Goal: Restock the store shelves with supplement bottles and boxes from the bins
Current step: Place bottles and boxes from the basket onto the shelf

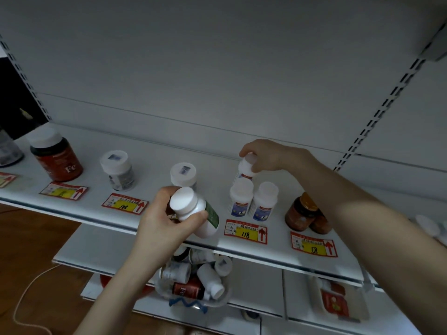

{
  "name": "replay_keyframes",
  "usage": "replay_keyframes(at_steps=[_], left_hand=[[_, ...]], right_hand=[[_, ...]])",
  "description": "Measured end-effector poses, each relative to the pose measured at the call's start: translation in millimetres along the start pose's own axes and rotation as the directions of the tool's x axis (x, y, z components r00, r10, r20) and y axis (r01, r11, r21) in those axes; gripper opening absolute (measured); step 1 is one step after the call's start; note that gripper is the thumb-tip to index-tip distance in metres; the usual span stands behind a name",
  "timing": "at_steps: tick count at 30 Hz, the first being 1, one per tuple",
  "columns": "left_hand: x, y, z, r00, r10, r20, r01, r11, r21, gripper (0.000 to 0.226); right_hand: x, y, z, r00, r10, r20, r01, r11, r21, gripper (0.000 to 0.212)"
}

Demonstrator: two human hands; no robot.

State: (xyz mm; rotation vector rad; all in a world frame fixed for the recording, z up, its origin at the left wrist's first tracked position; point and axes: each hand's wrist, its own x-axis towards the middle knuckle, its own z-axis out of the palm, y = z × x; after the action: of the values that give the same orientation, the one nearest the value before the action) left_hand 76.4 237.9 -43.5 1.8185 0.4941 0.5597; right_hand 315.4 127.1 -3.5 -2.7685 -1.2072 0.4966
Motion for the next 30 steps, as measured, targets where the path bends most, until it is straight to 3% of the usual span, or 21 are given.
replay_keyframes(at_steps=[4, 19, 27, 30], left_hand=[[2.8, -1.9, -1.0, 1.000, 0.003, 0.015, -0.003, 1.000, 0.003, 0.037], [9.7, -11.8, -3.3, 0.999, 0.029, 0.042, -0.028, 0.999, -0.027, 0.040], [18.7, -5.0, -5.8, 0.995, -0.008, 0.103, 0.031, 0.975, -0.221, 0.042], [25.4, -2.7, -11.6, 0.978, -0.007, 0.210, 0.078, 0.940, -0.331, 0.049]], right_hand=[[0.4, 1.3, 7.1, 0.999, 0.042, 0.007, -0.042, 0.999, 0.014, 0.054], [-4.4, 1.1, 13.2, 0.999, -0.008, -0.039, 0.012, 0.994, 0.105, 0.049], [-13.3, -2.0, 9.3, 0.999, 0.032, 0.019, -0.033, 0.995, 0.095, 0.050], [-25.4, -4.0, 2.4, 0.993, 0.041, -0.108, -0.029, 0.993, 0.113, 0.041]])
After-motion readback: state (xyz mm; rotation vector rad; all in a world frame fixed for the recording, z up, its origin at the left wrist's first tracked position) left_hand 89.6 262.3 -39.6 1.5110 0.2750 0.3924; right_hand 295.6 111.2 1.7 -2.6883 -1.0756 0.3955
